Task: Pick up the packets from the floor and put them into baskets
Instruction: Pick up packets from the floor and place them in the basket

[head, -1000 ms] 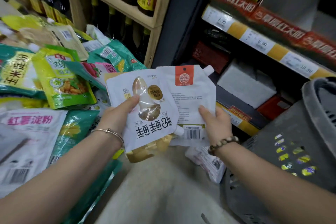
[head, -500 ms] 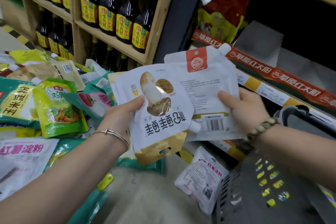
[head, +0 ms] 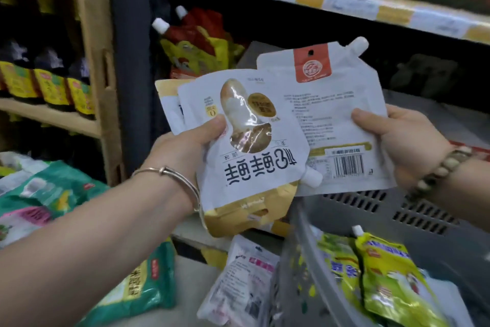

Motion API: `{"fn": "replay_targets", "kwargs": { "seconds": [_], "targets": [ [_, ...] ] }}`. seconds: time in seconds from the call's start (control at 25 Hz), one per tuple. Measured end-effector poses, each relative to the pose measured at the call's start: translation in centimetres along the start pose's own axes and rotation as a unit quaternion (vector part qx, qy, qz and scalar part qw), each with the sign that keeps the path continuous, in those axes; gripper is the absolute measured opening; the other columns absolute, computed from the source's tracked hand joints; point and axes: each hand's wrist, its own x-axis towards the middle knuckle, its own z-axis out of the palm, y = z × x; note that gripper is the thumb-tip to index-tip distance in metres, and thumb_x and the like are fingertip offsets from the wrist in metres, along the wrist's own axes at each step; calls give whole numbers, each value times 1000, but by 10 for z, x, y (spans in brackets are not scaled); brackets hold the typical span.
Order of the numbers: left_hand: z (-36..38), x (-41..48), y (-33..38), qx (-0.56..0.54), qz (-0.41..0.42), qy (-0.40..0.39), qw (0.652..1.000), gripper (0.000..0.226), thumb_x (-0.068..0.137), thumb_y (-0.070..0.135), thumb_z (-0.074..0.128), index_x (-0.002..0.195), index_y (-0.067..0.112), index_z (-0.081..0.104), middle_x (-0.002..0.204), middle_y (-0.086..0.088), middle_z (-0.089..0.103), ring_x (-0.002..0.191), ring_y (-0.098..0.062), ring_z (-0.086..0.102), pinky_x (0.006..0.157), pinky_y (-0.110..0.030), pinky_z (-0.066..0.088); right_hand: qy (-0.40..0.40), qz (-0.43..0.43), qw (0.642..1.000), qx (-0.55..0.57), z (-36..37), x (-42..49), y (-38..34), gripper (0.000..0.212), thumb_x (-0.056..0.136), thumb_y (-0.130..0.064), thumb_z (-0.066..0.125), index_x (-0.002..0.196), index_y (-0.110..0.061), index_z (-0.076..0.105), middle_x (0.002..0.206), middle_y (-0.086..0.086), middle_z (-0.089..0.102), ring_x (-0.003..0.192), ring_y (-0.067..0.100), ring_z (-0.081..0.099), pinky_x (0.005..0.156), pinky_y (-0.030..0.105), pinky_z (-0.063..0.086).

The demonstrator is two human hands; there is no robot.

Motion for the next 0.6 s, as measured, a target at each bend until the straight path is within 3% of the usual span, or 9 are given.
{"fn": "replay_targets", "kwargs": {
  "seconds": [0.2, 0.4, 0.52, 0.6],
  "targets": [
    [84, 0, -40, 67, -36, -56, 996, 9, 76, 10, 73, 85, 8, 71, 83, -14, 73, 73, -31, 71, 69, -53, 56, 52, 59, 996, -36, -96, 1, 18, 10, 87, -14, 60, 82, -10, 68, 73, 10, 73, 60, 24, 70, 46, 33, 54],
    [156, -1, -98, 155, -66, -75, 983, 5, 80, 7, 71, 84, 5, 69, 79, -11, 72, 54, -23, 67, 51, -37, 57, 109, 151, 981, -50, -181, -12, 54, 12, 88, -15, 59, 87, -8, 68, 79, 14, 73, 65, 29, 70, 51, 39, 57],
    [180, 3, -146, 251, -87, -83, 960, 11, 81, 15, 72, 86, 6, 68, 86, -15, 70, 75, -30, 68, 73, -42, 57, 124, 211, 966, -80, -218, -23, 80, 11, 87, -15, 61, 89, -7, 68, 80, 13, 73, 67, 31, 70, 57, 37, 55],
    [191, 8, -176, 301, -98, -87, 945, 12, 83, 17, 70, 83, 5, 67, 85, -14, 69, 78, -31, 66, 75, -40, 55, 131, 243, 956, -100, -238, -29, 97, 11, 87, -15, 62, 89, -7, 68, 77, 14, 73, 65, 31, 70, 55, 35, 54]
  ]
}}
